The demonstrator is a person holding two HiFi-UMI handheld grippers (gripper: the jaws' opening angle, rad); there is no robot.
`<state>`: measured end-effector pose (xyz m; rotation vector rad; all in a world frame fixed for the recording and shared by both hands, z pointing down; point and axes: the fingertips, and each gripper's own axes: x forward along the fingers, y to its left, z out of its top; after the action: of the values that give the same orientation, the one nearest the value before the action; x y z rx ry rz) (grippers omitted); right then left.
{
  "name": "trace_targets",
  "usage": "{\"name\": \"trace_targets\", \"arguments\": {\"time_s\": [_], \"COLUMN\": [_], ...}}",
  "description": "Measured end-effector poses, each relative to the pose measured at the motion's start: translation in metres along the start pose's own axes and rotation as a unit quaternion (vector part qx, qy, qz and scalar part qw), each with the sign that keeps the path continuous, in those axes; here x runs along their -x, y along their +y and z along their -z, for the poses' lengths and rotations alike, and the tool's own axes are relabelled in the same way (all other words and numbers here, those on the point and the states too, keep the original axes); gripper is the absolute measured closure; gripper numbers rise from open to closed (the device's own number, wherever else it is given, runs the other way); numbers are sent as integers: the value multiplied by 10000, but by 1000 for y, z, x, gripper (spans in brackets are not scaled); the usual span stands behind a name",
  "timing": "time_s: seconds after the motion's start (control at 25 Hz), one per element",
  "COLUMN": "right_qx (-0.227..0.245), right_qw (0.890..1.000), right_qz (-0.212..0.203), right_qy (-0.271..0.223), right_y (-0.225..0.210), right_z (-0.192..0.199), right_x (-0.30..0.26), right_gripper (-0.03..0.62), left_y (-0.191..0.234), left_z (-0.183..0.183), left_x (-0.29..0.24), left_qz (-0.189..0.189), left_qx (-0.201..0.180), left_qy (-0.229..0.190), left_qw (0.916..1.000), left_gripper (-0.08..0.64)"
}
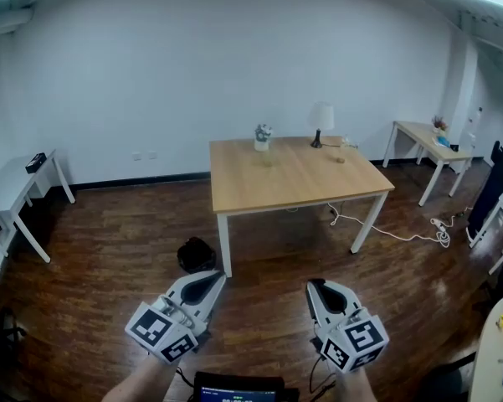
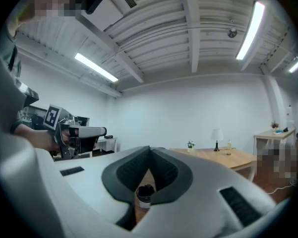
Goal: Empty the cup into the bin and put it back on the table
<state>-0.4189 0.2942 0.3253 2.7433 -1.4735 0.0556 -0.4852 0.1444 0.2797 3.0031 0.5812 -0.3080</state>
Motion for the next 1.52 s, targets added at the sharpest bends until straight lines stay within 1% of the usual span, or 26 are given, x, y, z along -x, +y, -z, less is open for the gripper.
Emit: {"name": "trace_targets", "arguments": {"time_s": [0.08,0.24,0.44,0.6,0.76,0.88,0.96,1.12,1.24,1.36,1.52], "right_qx": [-50,2,-61,-6,10,69,75,27,44,45,61], "right_qw": [10000,9999,9998,9997,9997,9995,9994,9994,9997,9998,9998], "right_qz": [53,74,163,201,187,188,221,261,118,11,-81], "right_qy": [15,81,86,130,185,239,256,242,218,195,178], "right_y": [-5,-14,-26,-32,-36,-44,-54,-74,-89,-111,-144], "right_z": [-3,-3,-2,-4,-7,-12,-15,-11,-6,-8,-12], "right_x": [-14,-39,-73,-95,-115,-128,-137,-159,-177,-196,-214], "right_gripper": [592,592,592,592,592,592,592,592,592,592,592], "left_y": [16,39,67,91,111,121,127,145,157,165,172], "left_z": [1,3,8,11,13,19,24,34,41,39,33], "left_x": [-8,-24,-36,-46,-57,-71,-82,-103,-123,-154,-195], "left_qz": [-36,18,90,145,117,137,132,-6,-94,-138,-124], "left_qx": [32,53,66,177,286,354,315,286,244,-67,-24], "left_qy": [3,25,39,14,-118,-91,-50,-11,23,53,-54], "left_qw": [10000,10000,9999,9997,9995,9992,9994,9996,9997,9999,9999], "left_gripper": [569,569,569,569,569,569,569,569,569,569,569]}}
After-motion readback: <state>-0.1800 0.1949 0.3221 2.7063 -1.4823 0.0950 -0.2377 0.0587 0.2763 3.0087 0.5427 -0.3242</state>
